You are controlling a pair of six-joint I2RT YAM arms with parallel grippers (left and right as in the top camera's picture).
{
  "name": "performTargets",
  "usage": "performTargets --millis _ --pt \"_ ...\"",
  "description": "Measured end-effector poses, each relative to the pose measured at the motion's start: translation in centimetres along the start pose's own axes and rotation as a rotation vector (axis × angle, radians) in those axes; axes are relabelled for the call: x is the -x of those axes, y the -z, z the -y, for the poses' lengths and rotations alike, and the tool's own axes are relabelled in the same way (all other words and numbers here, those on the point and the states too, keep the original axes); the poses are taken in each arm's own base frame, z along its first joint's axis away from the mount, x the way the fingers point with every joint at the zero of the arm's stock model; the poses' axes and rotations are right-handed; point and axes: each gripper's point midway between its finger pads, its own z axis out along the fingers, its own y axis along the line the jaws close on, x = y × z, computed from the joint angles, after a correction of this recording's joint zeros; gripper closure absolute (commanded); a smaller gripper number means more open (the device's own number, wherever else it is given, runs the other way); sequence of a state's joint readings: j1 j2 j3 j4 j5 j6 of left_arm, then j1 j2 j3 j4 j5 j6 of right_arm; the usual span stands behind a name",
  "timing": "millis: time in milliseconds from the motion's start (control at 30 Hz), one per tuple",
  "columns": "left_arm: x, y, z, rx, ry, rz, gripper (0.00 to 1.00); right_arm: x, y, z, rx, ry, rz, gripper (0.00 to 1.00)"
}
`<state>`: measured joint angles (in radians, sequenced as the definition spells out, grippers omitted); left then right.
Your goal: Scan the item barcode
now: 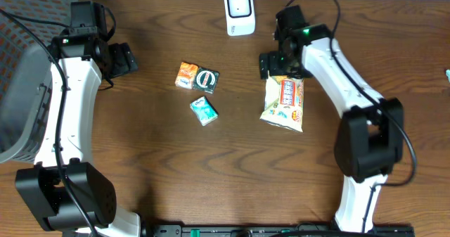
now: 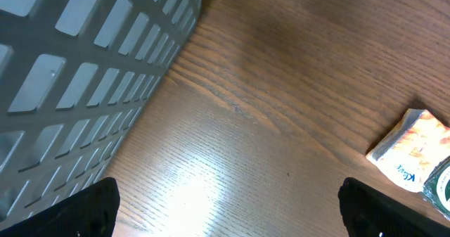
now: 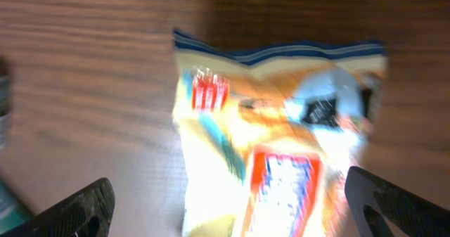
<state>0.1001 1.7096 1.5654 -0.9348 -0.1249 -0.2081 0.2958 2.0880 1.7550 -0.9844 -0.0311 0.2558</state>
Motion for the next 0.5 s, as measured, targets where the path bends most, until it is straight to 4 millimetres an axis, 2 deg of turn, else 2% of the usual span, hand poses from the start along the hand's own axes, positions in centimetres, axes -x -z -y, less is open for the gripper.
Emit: performTargets --millis 100,167,433,500 --pt "0.0 0.0 0.0 0.0 0.0 0.0 0.03 -0.8 2.6 0.1 -0.002 0.0 -0.009 0.01" --pt "0.0 0.0 0.0 0.0 0.0 0.0 0.02 -1.7 3.2 0.3 -0.011 -0.001 -0.042 0.01" --pt "0.0 0.0 0.0 0.0 0.0 0.0 0.02 -4.7 1.9 1.1 -0.04 -0.004 -0.152 0.01" --pt "0.0 0.0 0.0 0.0 0.0 0.0 0.02 -5.8 1.2 1.3 -0.048 -0.002 -0.184 0.07"
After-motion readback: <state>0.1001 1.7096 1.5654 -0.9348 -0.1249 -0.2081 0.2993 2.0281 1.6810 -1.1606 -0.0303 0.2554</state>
